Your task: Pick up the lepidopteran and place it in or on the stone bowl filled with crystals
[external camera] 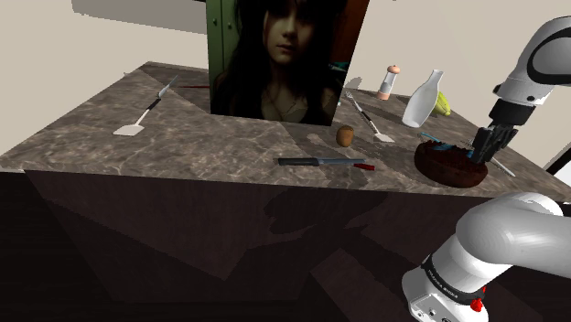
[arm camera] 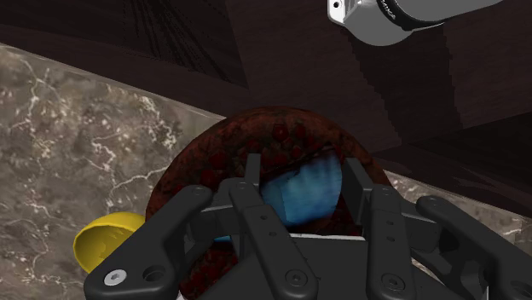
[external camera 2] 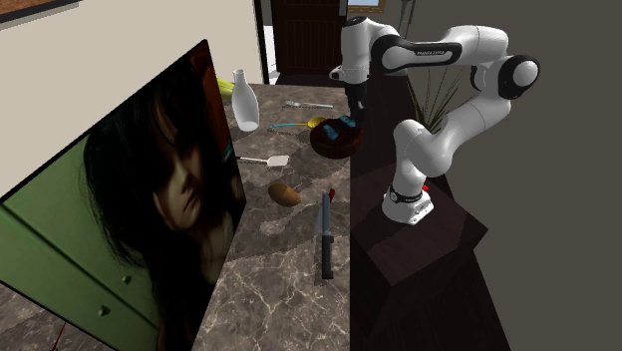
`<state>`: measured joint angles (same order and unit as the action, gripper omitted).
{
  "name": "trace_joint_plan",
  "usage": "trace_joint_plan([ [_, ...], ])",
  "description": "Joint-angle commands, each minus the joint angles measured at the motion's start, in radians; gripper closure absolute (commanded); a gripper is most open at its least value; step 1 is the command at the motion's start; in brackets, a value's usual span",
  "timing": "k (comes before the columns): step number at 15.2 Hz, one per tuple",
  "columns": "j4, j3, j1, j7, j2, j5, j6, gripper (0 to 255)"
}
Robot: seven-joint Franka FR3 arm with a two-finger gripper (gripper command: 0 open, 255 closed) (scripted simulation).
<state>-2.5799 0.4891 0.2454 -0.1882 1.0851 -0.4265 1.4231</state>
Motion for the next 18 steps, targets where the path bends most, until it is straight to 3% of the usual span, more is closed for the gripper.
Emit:
trace_joint_plan([
  [1,0.000,0.000,0.000,0.000,0.000,0.000,0.000,0],
  [6,0.000,0.000,0.000,0.000,0.000,0.000,0.000,0],
  [10,0.147,-0.038,-0.029,-0.008,-0.059,0.043,-0.086,0],
  [18,0.147,-0.038,-0.028,-0.008,-0.059,0.043,-0.086,0],
])
